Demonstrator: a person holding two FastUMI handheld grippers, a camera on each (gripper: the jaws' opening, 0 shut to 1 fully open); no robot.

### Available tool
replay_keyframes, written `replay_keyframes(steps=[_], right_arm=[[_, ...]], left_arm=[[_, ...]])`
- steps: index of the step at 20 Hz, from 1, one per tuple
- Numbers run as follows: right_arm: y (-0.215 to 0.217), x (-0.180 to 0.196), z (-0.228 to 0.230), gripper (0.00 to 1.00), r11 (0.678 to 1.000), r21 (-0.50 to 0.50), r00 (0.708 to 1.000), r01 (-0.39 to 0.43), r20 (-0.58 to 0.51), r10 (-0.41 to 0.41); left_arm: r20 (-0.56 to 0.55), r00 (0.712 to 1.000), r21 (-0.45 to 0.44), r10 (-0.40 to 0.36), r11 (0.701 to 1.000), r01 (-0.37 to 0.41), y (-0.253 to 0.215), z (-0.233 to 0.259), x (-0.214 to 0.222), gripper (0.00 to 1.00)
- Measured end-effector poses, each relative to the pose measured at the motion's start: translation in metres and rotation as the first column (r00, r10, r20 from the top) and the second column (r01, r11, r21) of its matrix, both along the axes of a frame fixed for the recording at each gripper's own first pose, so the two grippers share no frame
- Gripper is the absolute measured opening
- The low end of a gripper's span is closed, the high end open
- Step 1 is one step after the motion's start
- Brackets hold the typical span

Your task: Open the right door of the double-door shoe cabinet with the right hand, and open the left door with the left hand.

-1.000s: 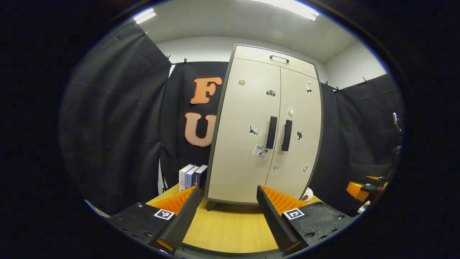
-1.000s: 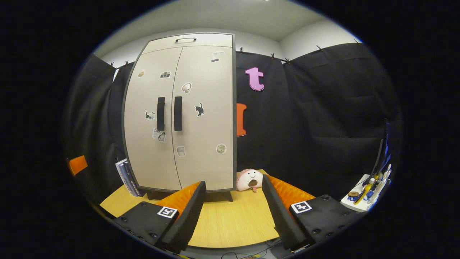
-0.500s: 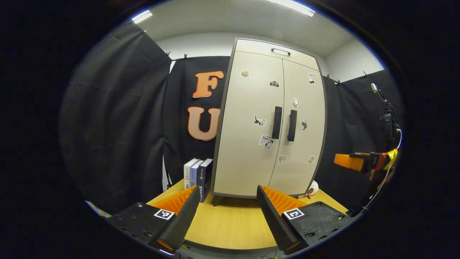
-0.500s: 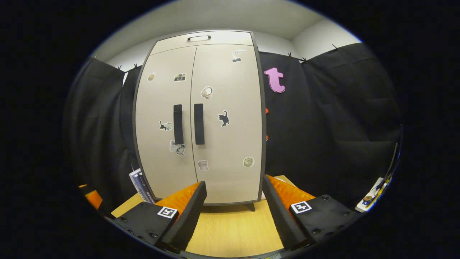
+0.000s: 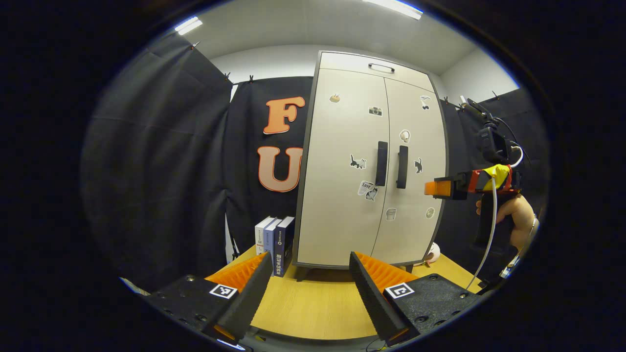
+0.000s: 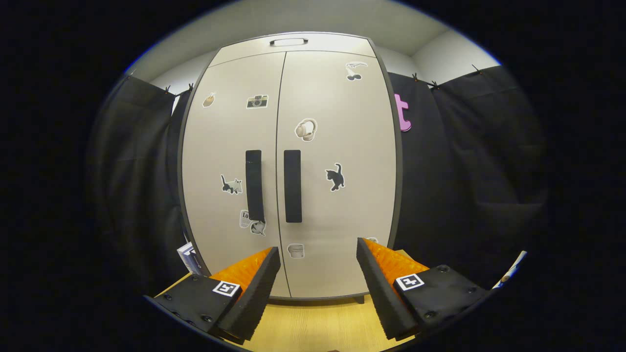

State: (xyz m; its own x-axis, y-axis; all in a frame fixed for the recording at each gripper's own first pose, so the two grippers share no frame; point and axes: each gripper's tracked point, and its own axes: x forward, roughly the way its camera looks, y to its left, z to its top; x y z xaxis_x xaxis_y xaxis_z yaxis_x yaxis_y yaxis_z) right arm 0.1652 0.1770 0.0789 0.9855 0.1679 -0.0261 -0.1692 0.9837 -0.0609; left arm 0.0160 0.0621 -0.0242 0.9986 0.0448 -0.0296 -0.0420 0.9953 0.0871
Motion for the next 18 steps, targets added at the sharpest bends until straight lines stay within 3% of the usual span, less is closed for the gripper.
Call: replay_keyframes(steps=[14,15,16,18], right_arm=[[0.049,0.102,0.046,1.0,0.999,-0.042,0.998,0.004,0.055,-0.002],[0.049,0.107,0.046,0.98,0.999,-0.036,0.999,0.004,0.048,-0.002],[0.049,0.111,0.046,0.87,1.0,-0.029,0.999,0.004,0.043,-0.003],[0.049,0.119,0.046,0.84,1.0,-0.016,0.999,0.007,0.036,-0.006]], left_arm=[[-0.056,0.998,-0.031,0.015,0.999,-0.016,0.01,-0.026,0.031,0.95],[-0.056,0.998,-0.033,0.014,0.999,-0.016,0.011,-0.027,0.033,0.95],[-0.055,0.998,-0.033,0.015,0.999,-0.017,0.012,-0.026,0.036,0.95],[-0.053,0.998,-0.034,0.021,0.999,-0.023,0.014,-0.026,0.042,0.95]])
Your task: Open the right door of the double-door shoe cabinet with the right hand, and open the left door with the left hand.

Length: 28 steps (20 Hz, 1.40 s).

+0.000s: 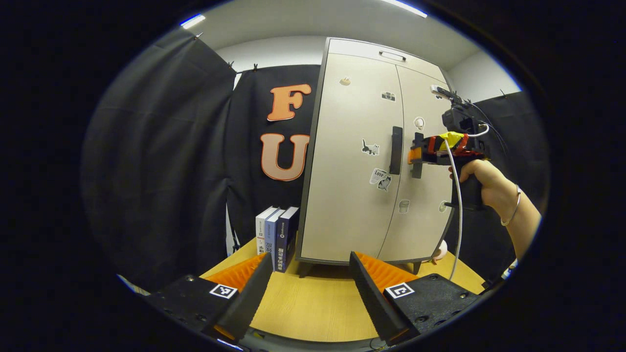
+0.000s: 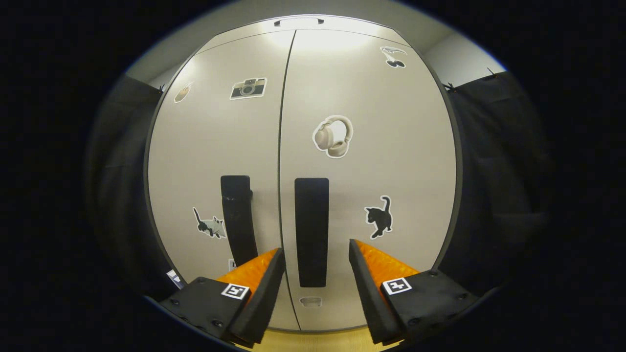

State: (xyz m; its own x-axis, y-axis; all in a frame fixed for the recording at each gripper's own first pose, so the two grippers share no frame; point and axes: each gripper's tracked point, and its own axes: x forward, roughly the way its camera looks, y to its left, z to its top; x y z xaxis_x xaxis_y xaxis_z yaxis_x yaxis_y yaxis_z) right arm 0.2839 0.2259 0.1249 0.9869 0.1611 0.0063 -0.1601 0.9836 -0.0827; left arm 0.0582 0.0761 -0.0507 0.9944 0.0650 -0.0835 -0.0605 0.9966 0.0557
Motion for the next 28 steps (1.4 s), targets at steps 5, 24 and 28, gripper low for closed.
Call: replay_keyframes(steps=[5,24,28], right_arm=[[0.006,0.009,0.001,0.71,1.0,0.004,1.0,-0.013,-0.01,0.013],[0.004,0.0,-0.008,0.16,0.998,0.01,0.996,-0.065,-0.065,0.066],[0.0,-0.011,-0.008,0.16,0.995,0.026,0.992,-0.094,-0.083,0.096]], left_arm=[[-0.002,1.0,0.018,-0.004,1.0,0.004,0.0,-0.003,0.012,0.95],[0.018,0.998,0.029,0.065,0.997,-0.066,0.013,0.004,-0.021,0.95],[0.045,0.997,0.018,0.061,0.998,-0.062,0.008,0.013,-0.038,0.95]])
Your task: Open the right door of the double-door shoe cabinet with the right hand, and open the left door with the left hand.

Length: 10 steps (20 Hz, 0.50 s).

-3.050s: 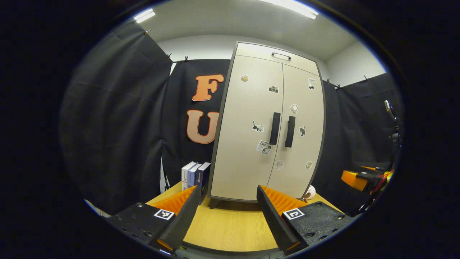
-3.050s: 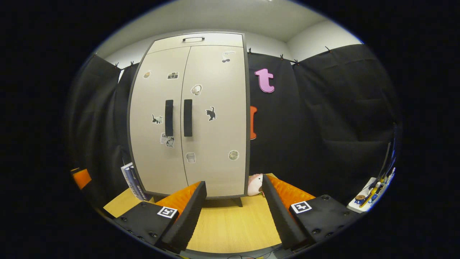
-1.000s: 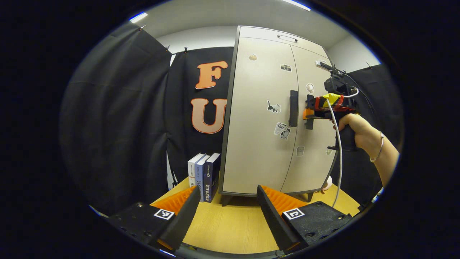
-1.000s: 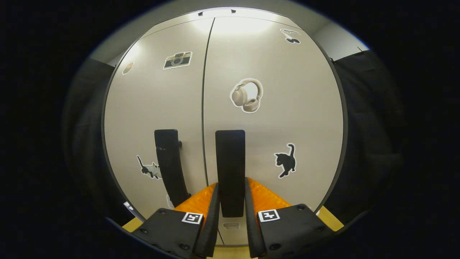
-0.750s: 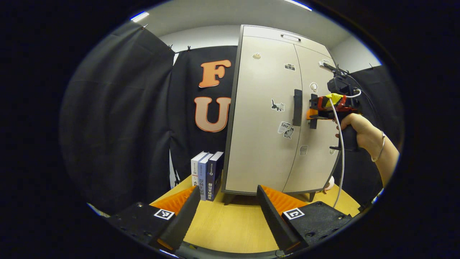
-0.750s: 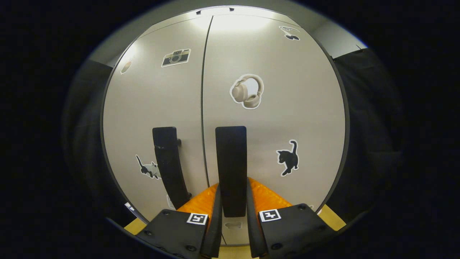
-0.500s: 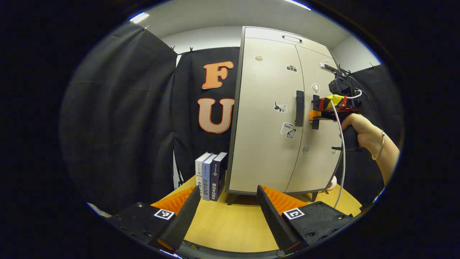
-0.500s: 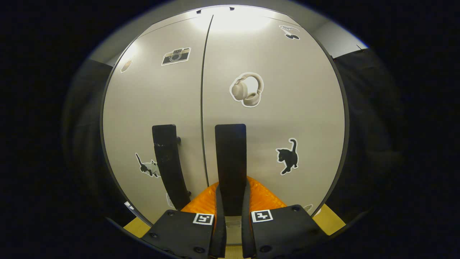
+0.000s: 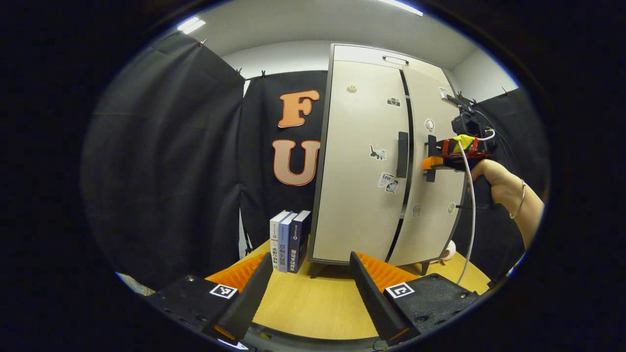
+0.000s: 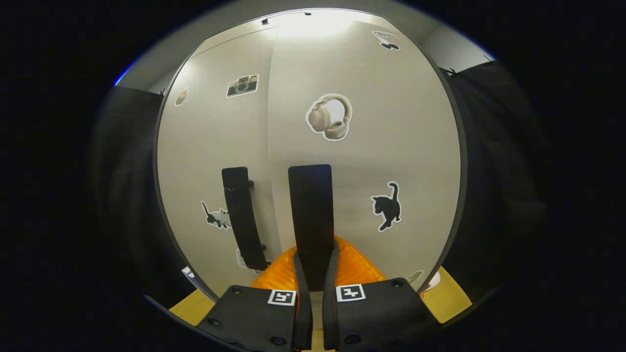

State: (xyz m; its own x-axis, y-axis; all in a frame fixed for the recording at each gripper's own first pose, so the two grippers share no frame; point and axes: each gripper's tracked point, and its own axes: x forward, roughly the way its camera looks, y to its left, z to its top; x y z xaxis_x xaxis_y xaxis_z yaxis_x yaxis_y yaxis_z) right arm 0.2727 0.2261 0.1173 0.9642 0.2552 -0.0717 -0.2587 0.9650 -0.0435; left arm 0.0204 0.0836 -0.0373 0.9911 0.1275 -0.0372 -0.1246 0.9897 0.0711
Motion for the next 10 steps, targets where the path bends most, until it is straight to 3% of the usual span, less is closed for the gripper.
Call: replay_keyframes(steps=[10], right_arm=[[-0.015,-0.018,0.003,0.16,0.999,-0.032,1.0,-0.023,0.008,0.024]], left_arm=[[0.024,1.0,-0.002,0.0,1.0,0.0,-0.019,0.013,-0.039,0.95]])
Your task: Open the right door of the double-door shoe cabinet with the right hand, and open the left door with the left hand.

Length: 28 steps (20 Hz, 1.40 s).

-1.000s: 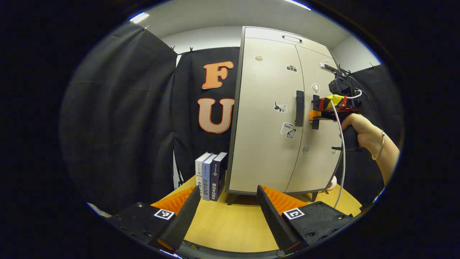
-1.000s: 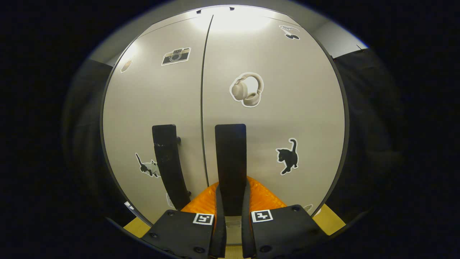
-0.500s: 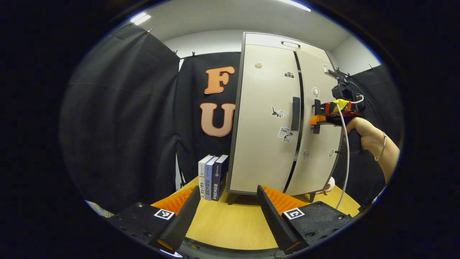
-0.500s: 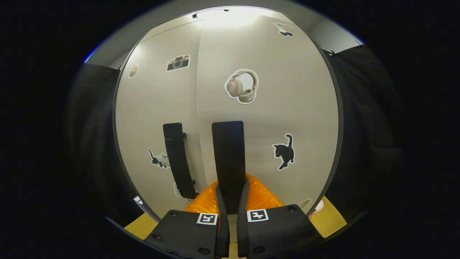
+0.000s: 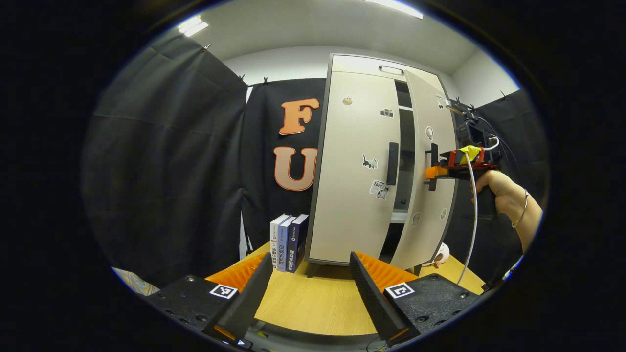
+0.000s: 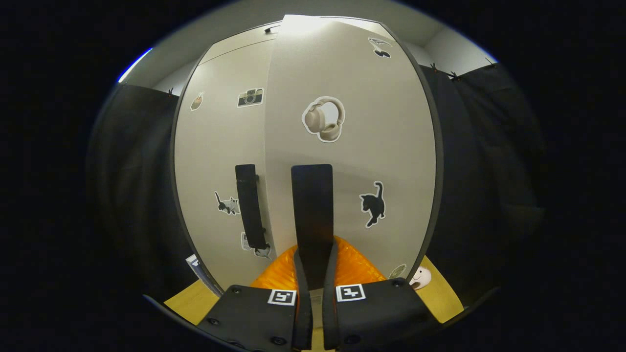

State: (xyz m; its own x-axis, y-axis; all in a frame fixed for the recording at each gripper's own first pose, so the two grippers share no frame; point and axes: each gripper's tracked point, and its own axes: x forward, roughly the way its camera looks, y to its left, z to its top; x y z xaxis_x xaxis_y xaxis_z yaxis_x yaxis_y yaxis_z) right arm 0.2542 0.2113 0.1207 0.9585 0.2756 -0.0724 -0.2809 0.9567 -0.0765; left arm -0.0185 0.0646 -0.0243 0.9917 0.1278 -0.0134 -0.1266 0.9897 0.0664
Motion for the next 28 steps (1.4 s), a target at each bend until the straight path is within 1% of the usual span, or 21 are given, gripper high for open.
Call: replay_keyframes(steps=[6,12,17,18,19,28], right_arm=[[-0.013,-0.011,0.001,0.17,1.0,-0.021,1.0,-0.001,0.008,0.001],[-0.023,-0.02,0.003,0.16,1.0,0.005,1.0,0.017,0.01,-0.017],[-0.032,-0.022,0.004,0.16,0.999,0.0,0.999,0.033,0.017,-0.033],[-0.033,-0.023,0.004,0.16,0.999,0.005,0.999,0.038,0.02,-0.038],[-0.036,-0.024,0.005,0.16,0.999,0.007,0.999,0.046,0.024,-0.047],[-0.064,-0.026,0.009,0.14,0.99,-0.003,0.988,0.144,0.056,-0.143]], left_arm=[[0.014,1.0,0.007,-0.011,1.0,0.011,-0.009,0.005,-0.015,0.95],[0.021,0.999,0.005,-0.031,1.0,0.031,-0.016,0.01,-0.013,0.95],[0.036,0.999,-0.002,-0.038,0.999,0.038,-0.017,0.015,-0.012,0.95],[0.036,0.999,-0.002,-0.037,0.999,0.038,-0.016,0.015,-0.011,0.92],[0.033,0.999,-0.002,-0.038,0.999,0.038,-0.017,0.014,-0.01,0.95],[0.012,0.997,0.005,-0.07,0.998,0.07,-0.026,0.009,0.001,0.95]])
